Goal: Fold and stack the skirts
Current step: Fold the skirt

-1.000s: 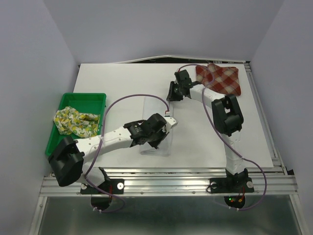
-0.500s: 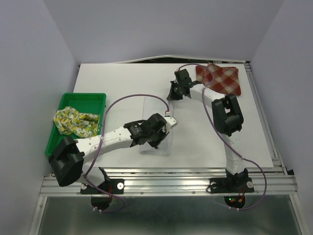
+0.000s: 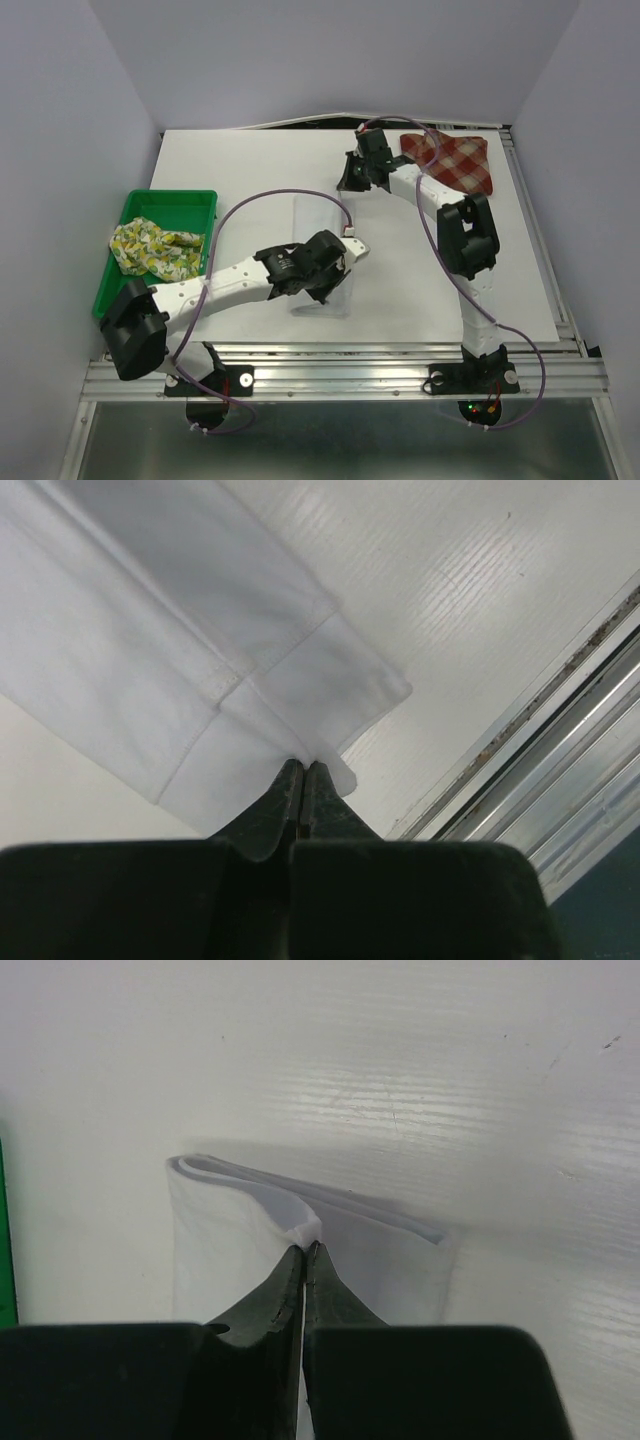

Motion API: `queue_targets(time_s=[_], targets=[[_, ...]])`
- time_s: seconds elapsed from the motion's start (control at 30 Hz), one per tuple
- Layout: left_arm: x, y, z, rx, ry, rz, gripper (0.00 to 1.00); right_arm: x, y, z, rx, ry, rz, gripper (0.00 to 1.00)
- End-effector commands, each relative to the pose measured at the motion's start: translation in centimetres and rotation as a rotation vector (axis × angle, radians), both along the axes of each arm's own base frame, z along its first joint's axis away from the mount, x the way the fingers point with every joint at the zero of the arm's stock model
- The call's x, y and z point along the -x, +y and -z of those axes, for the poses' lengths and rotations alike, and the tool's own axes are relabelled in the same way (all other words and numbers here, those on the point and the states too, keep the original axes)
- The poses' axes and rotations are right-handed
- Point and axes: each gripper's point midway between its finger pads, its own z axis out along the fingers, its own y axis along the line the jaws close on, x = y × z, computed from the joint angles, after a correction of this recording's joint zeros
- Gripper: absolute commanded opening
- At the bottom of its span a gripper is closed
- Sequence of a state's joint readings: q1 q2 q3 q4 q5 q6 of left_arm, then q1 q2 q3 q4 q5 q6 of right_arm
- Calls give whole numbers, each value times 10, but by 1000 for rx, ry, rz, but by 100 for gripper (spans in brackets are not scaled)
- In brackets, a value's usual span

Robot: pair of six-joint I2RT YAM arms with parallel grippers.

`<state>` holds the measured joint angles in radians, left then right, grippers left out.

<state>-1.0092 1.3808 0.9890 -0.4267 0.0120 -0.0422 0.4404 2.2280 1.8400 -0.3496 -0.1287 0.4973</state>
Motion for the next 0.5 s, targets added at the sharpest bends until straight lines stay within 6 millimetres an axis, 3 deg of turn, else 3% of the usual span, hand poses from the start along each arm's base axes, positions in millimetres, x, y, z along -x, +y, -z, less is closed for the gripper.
queue_targets(time_s=[0.0, 0.47], targets=[[8, -12, -26, 56, -28, 41, 0, -13, -2, -48, -7, -122, 25, 1], [7, -28, -4, 22, 2, 65, 0, -15, -34, -21, 64, -88, 61, 1]])
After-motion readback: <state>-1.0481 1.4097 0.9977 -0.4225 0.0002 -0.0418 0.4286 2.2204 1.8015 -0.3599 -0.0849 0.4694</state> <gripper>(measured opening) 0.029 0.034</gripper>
